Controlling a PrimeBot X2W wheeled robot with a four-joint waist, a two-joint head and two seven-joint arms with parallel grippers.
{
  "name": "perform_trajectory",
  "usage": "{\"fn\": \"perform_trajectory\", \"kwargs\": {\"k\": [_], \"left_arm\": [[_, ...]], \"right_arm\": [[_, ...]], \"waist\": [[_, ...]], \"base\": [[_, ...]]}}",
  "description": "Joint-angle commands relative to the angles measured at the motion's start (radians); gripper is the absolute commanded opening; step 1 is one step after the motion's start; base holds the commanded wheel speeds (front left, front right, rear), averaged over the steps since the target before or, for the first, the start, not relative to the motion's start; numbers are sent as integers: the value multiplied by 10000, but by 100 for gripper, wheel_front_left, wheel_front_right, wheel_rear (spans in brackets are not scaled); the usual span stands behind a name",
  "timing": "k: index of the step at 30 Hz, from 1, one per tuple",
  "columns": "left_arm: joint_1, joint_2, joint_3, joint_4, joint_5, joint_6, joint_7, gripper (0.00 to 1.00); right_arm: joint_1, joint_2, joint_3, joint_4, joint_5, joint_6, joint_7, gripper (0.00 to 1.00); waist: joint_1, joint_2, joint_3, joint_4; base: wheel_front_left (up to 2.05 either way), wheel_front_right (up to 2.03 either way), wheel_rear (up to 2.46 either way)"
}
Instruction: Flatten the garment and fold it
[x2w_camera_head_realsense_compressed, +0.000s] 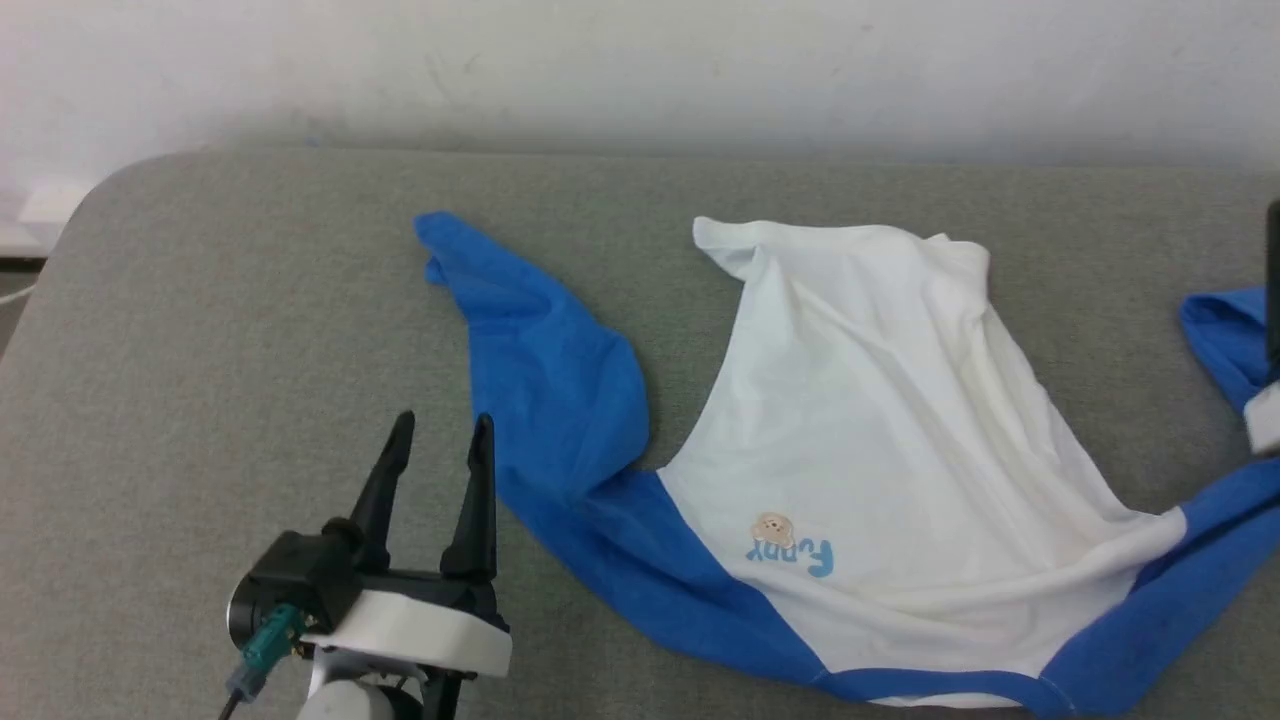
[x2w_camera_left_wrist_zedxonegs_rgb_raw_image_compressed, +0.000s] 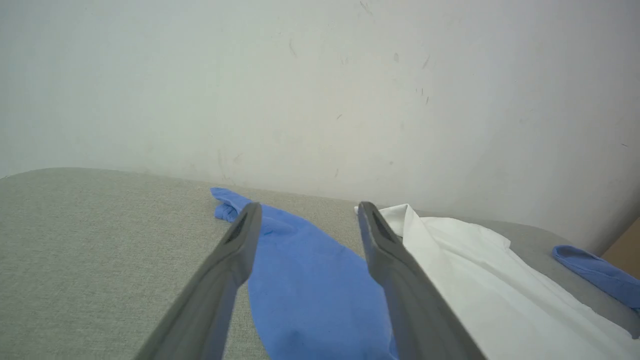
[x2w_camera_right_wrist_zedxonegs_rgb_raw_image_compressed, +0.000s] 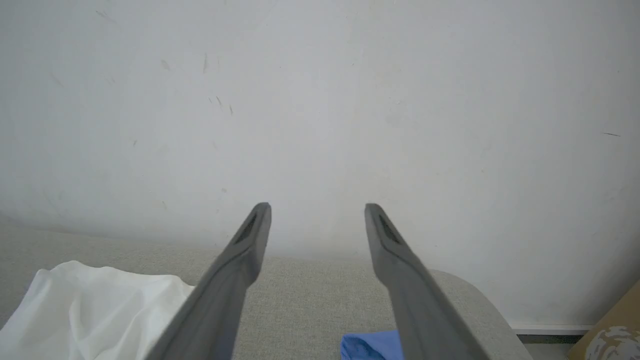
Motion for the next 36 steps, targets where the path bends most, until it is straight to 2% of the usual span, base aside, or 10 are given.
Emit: {"fn": "perform_trajectory", "kwargs": {"k": [1, 8, 12, 17, 19, 26, 33, 34, 35, 36], "left_arm": [[180, -15, -14, 55, 90, -91, -45, 100], [638, 63, -477, 682, 247, -130, 183, 100], [927, 157, -736, 979, 175, -36, 1845, 100], [1413, 150, -1135, 473, -234, 144, 4907, 100], [1510, 122, -1217, 60, -540, 213, 5690, 100], [1349, 58, -1441, -108, -625, 896, 6576, 100], [1072, 14, -2114, 625, -1162, 613, 6795, 100], [1048, 10, -2177, 727, -1268, 565, 6803, 86], [1021, 8, -2218, 819, -1355, 532, 6789, 12], [995, 6, -2229, 900, -1429, 515, 6737, 0]], "right_arm": [[527, 270, -143, -421, 56, -21, -99, 100], [3392, 2417, -1127, -3490, -311, -21, -298, 100], [4132, 3285, -1373, -4454, -489, -21, -308, 100], [4330, 3566, -1569, -4961, -584, -21, -157, 100], [4327, 3613, -1589, -5070, -613, -21, -78, 100], [4295, 3784, -1510, -5313, -742, -21, 130, 100], [4240, 3861, -1484, -5245, -810, -21, 239, 100], [4239, 3866, -1502, -5196, -835, -21, 275, 100], [4236, 3869, -1519, -5156, -867, -21, 284, 100], [4238, 3872, -1543, -5118, -890, -21, 279, 100]], "waist": [[2, 0, -297, -350], [2, 0, -299, -717], [2, 0, -159, -907], [2, 0, -4, -1063], [2, 0, 30, -1092], [2, 0, 267, -1201], [2, 0, 532, -1216], [2, 0, 548, -1199], [2, 0, 553, -1177], [2, 0, 538, -1143]], "base": [[0, 0, 0], [0, 0, 0], [0, 0, 0], [0, 0, 0], [0, 0, 0], [0, 0, 0], [0, 0, 0], [0, 0, 0], [0, 0, 0], [0, 0, 0]]}}
